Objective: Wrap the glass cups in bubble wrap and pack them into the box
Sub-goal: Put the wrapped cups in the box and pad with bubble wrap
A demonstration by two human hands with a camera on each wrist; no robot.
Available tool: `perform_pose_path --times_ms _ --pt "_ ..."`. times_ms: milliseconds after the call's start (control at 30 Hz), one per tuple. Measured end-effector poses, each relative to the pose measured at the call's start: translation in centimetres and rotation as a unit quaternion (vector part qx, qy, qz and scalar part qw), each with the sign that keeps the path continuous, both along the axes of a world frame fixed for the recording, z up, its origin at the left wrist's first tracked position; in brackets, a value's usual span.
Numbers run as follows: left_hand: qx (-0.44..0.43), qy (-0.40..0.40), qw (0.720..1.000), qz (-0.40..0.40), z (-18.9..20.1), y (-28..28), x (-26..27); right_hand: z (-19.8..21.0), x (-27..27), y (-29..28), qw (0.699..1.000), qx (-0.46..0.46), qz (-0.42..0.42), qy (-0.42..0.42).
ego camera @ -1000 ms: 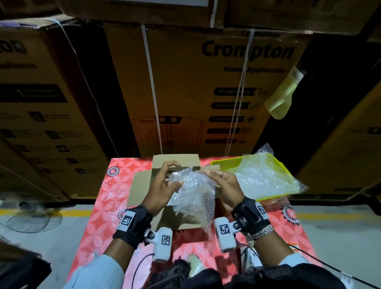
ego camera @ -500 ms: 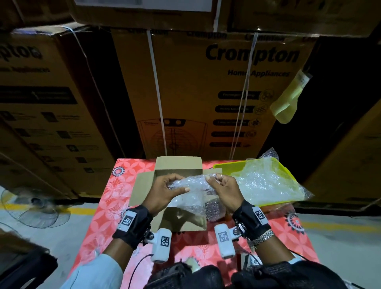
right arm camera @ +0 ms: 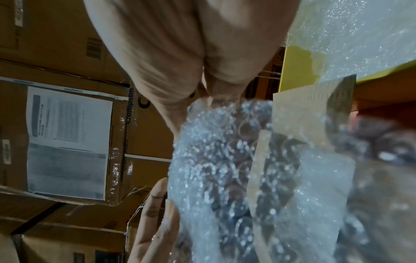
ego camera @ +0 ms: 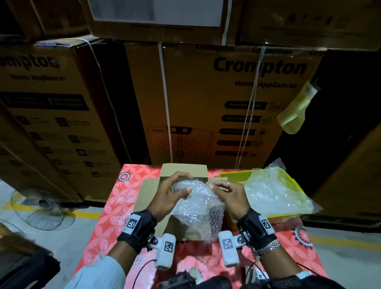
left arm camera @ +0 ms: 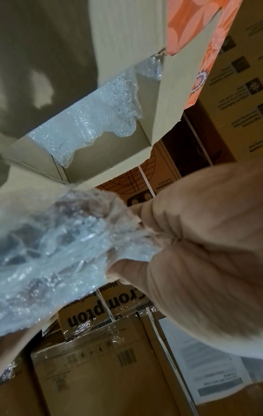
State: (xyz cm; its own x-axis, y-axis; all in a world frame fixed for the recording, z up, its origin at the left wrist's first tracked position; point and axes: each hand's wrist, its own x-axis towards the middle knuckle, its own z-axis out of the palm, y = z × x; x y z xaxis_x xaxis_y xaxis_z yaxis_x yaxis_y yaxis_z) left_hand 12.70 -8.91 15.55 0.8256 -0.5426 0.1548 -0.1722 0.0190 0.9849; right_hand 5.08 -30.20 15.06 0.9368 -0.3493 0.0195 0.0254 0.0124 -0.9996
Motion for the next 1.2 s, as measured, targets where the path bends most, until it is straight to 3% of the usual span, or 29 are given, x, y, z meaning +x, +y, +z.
perform_pose_path --times_ms 200,567,700,867,1067,1200 --pt "-0.004 0.031 0.999 0.012 0.4 0.5 0.3 0.1 -0.1 0.0 0.998 0.044 0.035 0.017" --pt "0.021 -0.022 0.998 0.061 0.2 1.3 0.7 0.9 -0.5 1.9 0.997 -0.029 0.065 0.01" --pt "0.014 0.022 0.998 0.064 0.8 1.6 0.2 2.6 -0.9 3.0 0.998 0.009 0.061 -0.024" --pt "-0.027 0.104 0.993 0.037 0.4 1.8 -0.6 1.3 -0.3 2.4 0.999 0.046 0.012 -0.023" --pt "0.01 0.079 0.995 0.06 0.4 1.4 -1.6 1.3 -0.9 2.0 0.989 0.147 -0.027 -0.018" --pt "-0.018 0.083 0.994 0.074 0.7 0.4 -2.5 0.8 -1.3 1.5 0.991 0.135 0.01 -0.012"
